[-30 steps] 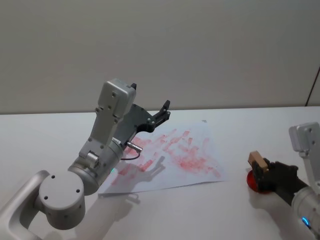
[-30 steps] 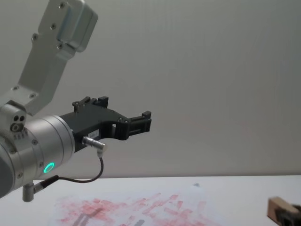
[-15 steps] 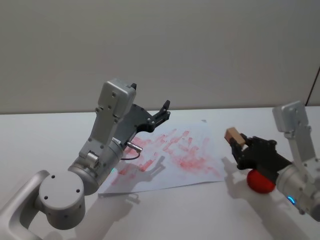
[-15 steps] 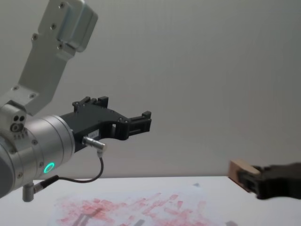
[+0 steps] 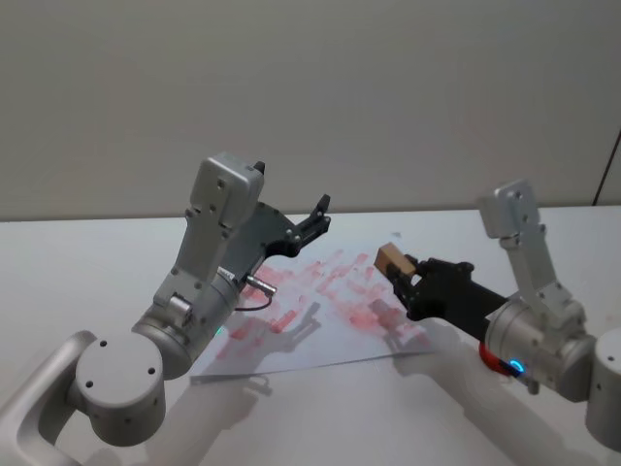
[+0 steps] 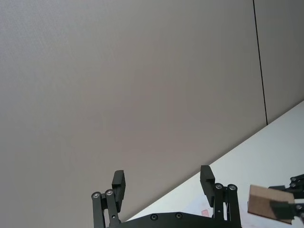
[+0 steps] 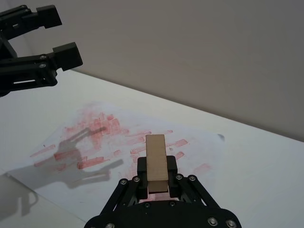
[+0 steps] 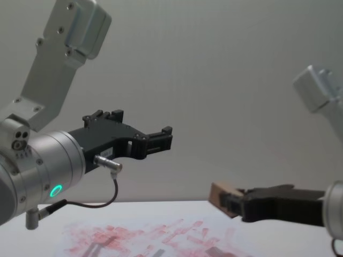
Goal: Use the one hand to pick up the stamp and affix it onto the A4 paper.
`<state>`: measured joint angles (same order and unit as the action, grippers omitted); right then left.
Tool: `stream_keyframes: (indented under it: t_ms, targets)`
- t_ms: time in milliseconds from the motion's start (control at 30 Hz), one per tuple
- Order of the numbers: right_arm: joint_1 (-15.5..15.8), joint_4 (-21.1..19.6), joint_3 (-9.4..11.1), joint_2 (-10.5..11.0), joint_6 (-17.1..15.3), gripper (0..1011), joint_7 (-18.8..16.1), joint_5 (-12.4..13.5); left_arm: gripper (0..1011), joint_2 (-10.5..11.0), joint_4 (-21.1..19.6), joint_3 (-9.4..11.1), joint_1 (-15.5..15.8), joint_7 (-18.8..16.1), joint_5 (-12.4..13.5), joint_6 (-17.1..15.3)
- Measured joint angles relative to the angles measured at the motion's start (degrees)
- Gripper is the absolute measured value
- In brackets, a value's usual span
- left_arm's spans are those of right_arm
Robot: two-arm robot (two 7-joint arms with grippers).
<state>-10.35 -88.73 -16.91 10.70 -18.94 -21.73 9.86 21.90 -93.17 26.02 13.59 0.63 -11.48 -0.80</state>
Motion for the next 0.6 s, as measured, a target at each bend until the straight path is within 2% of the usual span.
stream_keyframes:
  t_ms: [300,600]
  targets:
    - [-2.84,4.51,-1.15,-1.84,-3.9,216,-2.36,-0.53,1001,0.0,0.0,0.0,0.0,0.0,0.0,0.0]
    - [-4.92,8.59,-2.31,-2.98,-7.84,216,-3.64,-3.43,1001,0.0,0.0,0.0,0.0,0.0,0.0,0.0]
